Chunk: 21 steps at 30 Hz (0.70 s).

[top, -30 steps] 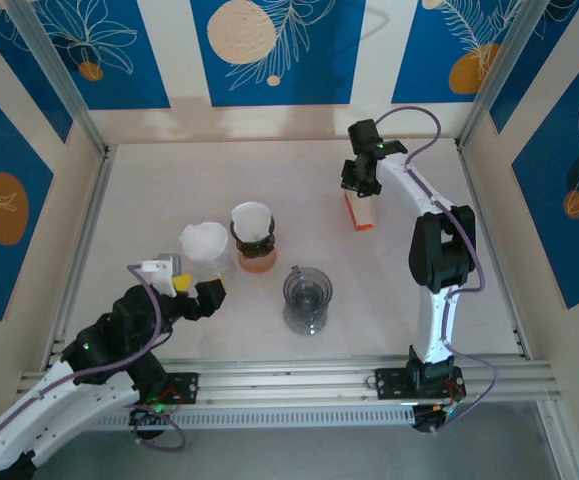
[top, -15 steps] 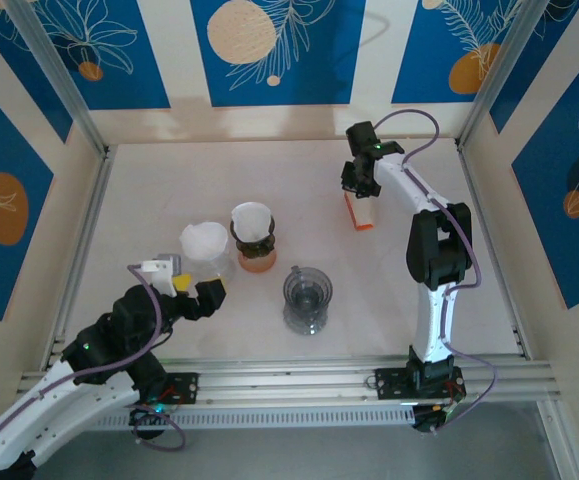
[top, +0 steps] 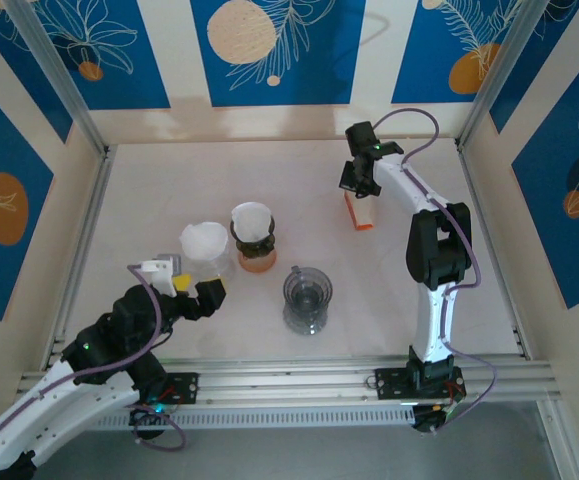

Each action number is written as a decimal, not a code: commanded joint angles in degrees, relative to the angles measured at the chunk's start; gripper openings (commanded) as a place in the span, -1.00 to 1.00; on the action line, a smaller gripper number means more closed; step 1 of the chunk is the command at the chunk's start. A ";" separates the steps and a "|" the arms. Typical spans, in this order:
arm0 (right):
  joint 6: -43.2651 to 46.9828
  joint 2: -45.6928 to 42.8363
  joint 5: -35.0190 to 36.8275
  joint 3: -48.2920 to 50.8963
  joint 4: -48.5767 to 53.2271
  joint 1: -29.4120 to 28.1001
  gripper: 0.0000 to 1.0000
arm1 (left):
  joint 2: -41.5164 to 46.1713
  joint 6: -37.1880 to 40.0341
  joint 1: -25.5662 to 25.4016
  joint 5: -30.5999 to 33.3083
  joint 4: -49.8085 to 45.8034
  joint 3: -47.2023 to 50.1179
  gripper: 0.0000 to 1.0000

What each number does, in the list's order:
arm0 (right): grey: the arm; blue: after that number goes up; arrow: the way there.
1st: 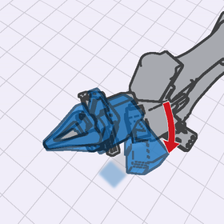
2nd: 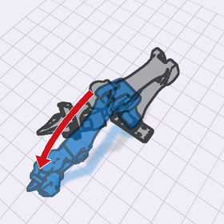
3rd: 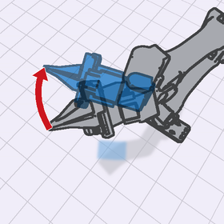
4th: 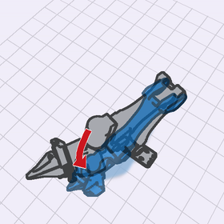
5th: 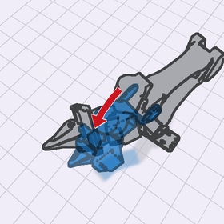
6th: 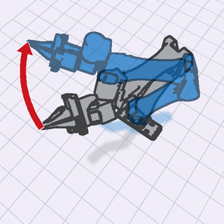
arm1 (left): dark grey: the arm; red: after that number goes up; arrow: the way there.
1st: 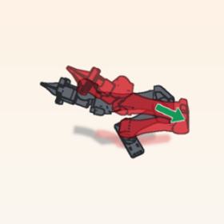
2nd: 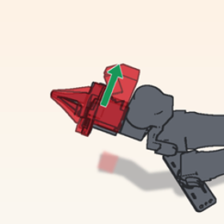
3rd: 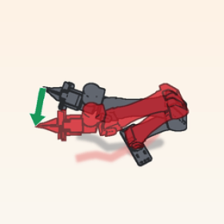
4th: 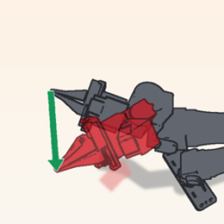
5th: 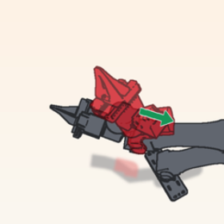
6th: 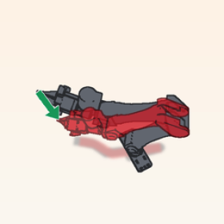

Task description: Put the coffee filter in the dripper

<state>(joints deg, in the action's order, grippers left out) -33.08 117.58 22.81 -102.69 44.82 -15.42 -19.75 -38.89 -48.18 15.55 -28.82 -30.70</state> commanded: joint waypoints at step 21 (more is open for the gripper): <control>-1.59 -19.00 4.00 17.61 -6.39 -2.84 -1.00 | -0.75 0.80 -0.24 0.97 1.12 -2.04 0.99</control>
<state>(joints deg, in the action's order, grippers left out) -33.54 101.91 25.56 -87.26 39.57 -17.69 -20.38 -38.85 -48.18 15.55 -28.80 -30.70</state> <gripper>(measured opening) 0.066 0.996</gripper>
